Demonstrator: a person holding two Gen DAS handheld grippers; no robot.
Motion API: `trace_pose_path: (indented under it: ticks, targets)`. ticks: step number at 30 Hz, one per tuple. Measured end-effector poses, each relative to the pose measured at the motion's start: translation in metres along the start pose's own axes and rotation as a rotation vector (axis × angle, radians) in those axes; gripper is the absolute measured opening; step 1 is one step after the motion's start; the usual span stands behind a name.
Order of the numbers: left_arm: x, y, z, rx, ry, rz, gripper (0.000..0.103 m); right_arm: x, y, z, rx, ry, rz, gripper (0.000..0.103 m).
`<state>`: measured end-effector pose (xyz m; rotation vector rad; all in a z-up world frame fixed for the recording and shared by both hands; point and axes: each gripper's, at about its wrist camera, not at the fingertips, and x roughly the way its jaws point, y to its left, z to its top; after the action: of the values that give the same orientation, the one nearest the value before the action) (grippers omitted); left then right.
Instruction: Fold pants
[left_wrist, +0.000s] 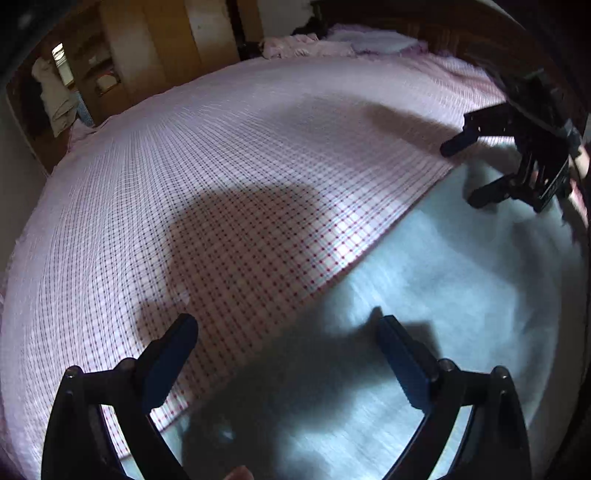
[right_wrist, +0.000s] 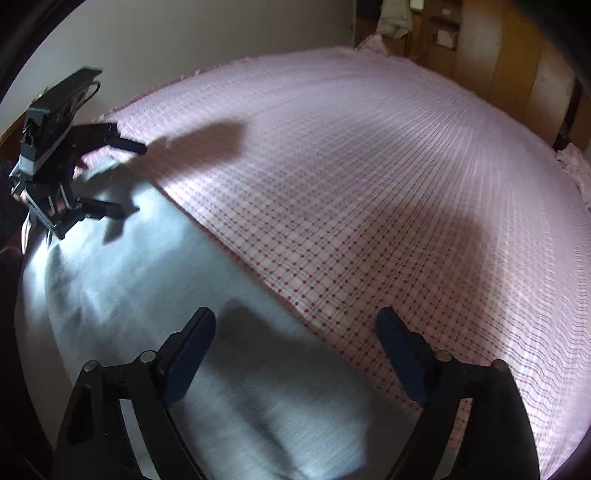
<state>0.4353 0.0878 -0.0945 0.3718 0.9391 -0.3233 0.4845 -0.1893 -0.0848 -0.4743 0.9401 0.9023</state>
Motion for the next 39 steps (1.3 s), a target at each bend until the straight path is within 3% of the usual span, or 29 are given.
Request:
trace_pose_path:
  ticks: [5,8,9,10,11,12,13,14,17,23,27,33,39]
  targets:
    - [0.013,-0.002,0.0,0.014,0.049,-0.041,0.1,0.011,0.004,-0.002,-0.036,0.015,0.018,0.074]
    - [0.024,-0.001,0.005,0.014,0.088,-0.118,0.091,0.024,0.0,0.003,-0.054,0.017,0.058,0.071]
    - [0.024,0.001,0.006,0.01,0.096,-0.145,0.081,0.025,-0.002,0.003,-0.058,0.02,0.074,0.07]
    - [0.021,0.0,0.006,0.022,0.095,-0.163,0.061,0.025,-0.004,0.005,-0.058,0.027,0.084,0.064]
    - [0.017,-0.001,0.007,0.045,0.086,-0.168,0.044,0.023,-0.006,0.008,-0.059,0.03,0.088,0.049]
    - [0.013,-0.003,0.007,0.063,0.079,-0.164,0.015,0.02,-0.008,0.012,-0.06,0.035,0.091,0.037]
    - [0.009,-0.005,0.006,0.069,0.085,-0.172,0.006,0.016,-0.01,0.014,-0.057,0.037,0.103,0.012]
    - [0.006,-0.006,0.005,0.072,0.082,-0.172,0.005,0.012,-0.009,0.015,-0.059,0.038,0.112,0.0]
    - [-0.005,0.001,-0.002,0.063,0.063,-0.171,0.004,0.002,0.0,0.013,-0.115,0.072,0.053,0.0]
    - [-0.054,0.0,-0.025,0.066,-0.049,-0.114,0.005,-0.054,0.021,0.004,-0.185,-0.033,-0.019,0.0]
    - [-0.08,-0.022,-0.043,0.123,-0.078,-0.018,0.005,-0.085,0.057,-0.007,-0.274,-0.049,-0.118,0.0]
    - [-0.116,-0.052,-0.051,0.144,-0.105,0.025,0.005,-0.107,0.114,-0.031,-0.426,-0.045,-0.317,0.0]
    - [-0.137,-0.088,-0.066,0.162,-0.097,0.043,0.004,-0.121,0.153,-0.05,-0.447,-0.066,-0.445,0.0]
